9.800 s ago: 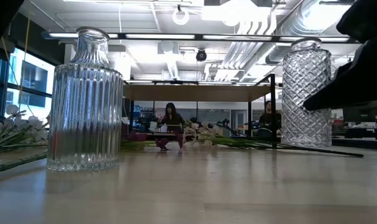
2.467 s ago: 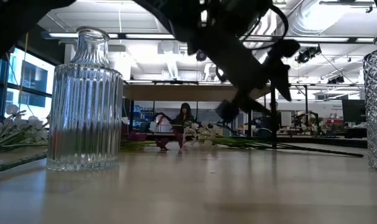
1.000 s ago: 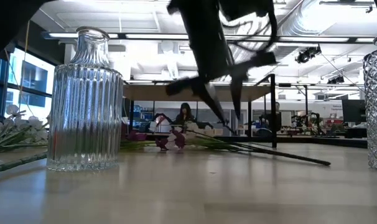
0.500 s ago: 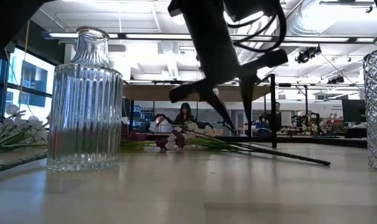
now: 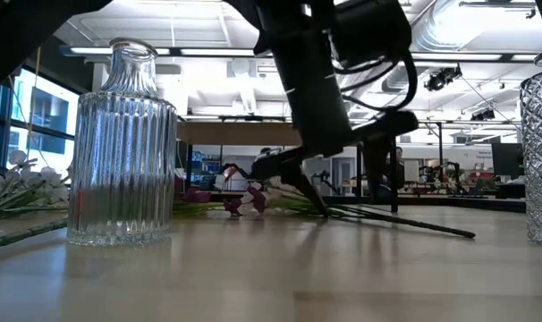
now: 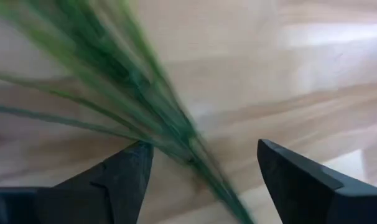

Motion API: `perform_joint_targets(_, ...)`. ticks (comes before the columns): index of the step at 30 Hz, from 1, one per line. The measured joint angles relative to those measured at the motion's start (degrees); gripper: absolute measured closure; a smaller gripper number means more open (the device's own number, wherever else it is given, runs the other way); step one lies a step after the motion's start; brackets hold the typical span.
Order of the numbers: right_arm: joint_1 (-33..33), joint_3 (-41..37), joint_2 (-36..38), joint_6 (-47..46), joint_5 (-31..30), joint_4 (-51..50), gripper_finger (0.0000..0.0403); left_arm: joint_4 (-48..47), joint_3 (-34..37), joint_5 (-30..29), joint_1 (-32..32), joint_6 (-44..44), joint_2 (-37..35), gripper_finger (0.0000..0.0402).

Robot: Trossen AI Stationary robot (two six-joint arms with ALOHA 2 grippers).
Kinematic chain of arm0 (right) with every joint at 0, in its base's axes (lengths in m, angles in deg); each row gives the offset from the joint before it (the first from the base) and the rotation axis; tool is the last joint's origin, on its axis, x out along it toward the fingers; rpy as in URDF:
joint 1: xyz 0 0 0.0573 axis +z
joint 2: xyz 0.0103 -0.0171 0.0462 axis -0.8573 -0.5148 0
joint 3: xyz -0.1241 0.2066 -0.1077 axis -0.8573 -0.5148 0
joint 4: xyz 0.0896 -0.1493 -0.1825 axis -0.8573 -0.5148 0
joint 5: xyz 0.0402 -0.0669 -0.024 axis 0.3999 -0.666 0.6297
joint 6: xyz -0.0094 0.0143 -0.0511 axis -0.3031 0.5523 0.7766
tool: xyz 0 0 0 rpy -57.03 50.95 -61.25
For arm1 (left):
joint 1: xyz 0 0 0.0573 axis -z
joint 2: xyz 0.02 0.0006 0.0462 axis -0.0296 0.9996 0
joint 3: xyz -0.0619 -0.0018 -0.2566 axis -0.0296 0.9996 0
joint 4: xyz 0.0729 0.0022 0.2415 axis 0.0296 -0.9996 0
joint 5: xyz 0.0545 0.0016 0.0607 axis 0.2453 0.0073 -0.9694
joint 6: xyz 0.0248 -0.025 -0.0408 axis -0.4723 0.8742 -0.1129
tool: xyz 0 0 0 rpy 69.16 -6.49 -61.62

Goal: Pick and place flowers into a vace then onto a shelf
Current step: Put the right white flowers into the the right transparent vase

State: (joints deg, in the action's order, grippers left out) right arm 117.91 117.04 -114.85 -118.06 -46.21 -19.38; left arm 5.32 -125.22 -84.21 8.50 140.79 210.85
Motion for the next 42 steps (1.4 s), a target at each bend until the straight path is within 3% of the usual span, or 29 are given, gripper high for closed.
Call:
perform_joint_targets(6,0.00,0.02,0.00,0.00,0.00,-0.09,0.0145,-2.84,-0.22,-1.64,-0.45,0.03,0.79,0.0116)
perform_joint_targets(14,0.00,0.04,0.00,-0.04,-0.09,-0.19,0.0145,-6.97,-0.04,-3.23,-1.45,-0.20,0.92,0.0252)
perform_joint_targets(22,0.00,0.04,0.00,-0.02,-0.13,-0.22,0.0145,-7.20,0.08,-2.85,-1.62,-6.27,1.00,0.0367)
perform_joint_targets(31,0.00,0.04,0.00,0.00,-0.15,-0.24,0.0145,-3.20,-0.98,-2.25,0.18,-8.32,-0.49,0.0368)
perform_joint_targets(42,0.11,0.01,0.02,0.62,0.58,-0.44,0.0145,-0.57,-19.78,-20.82,6.79,-25.78,-3.76,0.0368)
